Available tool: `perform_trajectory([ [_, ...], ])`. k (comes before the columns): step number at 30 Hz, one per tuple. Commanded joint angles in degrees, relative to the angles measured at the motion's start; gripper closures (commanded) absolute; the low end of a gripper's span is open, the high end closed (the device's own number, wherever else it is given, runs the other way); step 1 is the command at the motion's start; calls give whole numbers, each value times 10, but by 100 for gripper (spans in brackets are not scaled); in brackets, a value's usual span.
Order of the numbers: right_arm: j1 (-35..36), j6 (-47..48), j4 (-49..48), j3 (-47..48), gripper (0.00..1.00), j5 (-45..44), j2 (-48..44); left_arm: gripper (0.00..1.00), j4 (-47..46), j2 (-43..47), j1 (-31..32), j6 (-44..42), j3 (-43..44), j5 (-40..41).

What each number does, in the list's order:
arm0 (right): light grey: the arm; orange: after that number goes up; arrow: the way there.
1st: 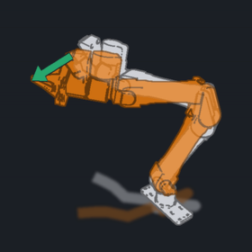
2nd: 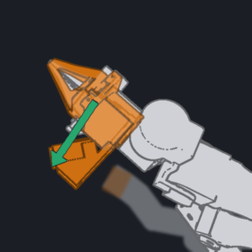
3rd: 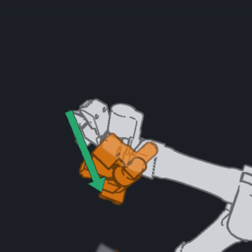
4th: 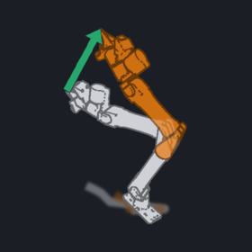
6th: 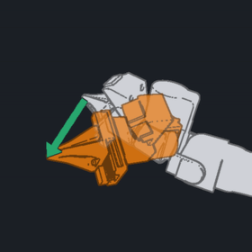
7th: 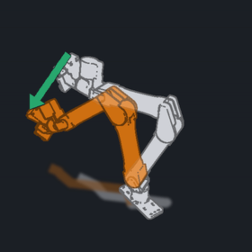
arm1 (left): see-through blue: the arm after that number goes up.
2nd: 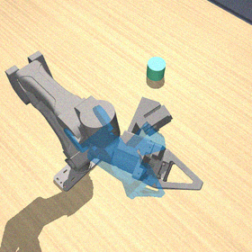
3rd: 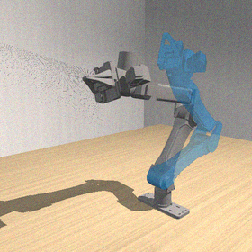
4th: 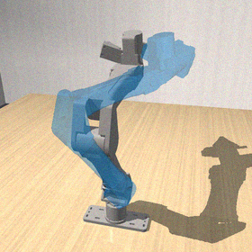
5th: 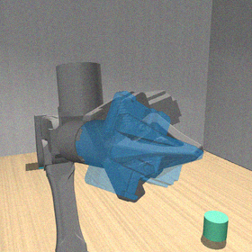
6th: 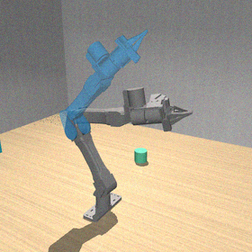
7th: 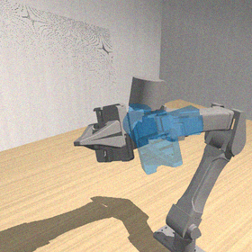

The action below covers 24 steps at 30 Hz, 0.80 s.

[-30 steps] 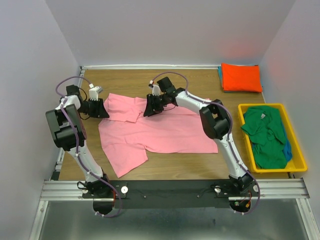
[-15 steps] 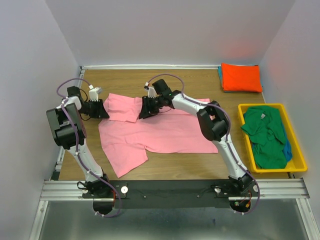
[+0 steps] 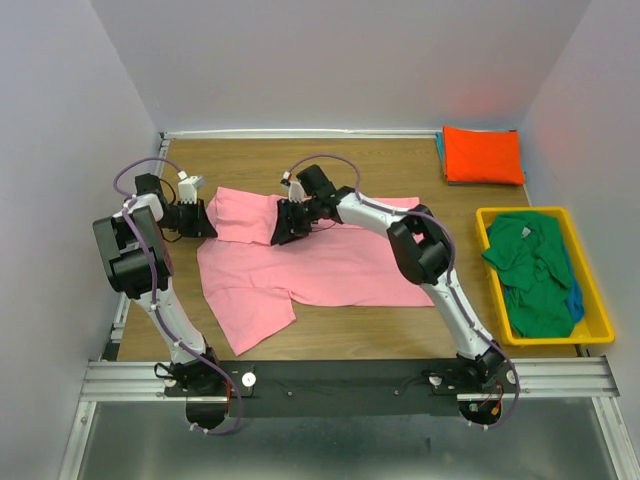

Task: Fold and stack the t-shirts
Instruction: Fold the tshirt

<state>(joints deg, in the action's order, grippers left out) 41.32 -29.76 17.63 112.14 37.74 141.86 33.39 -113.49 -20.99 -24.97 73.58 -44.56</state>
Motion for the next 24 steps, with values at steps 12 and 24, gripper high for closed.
perform_trajectory([
  [12, 14, -16, -10, 34, 54, 0, 40, 80, 20, 34, -3, -13, 0, 5],
  [24, 24, -25, -13, 37, 57, 5, 37, 79, 31, 33, -2, -21, 2, 3],
])
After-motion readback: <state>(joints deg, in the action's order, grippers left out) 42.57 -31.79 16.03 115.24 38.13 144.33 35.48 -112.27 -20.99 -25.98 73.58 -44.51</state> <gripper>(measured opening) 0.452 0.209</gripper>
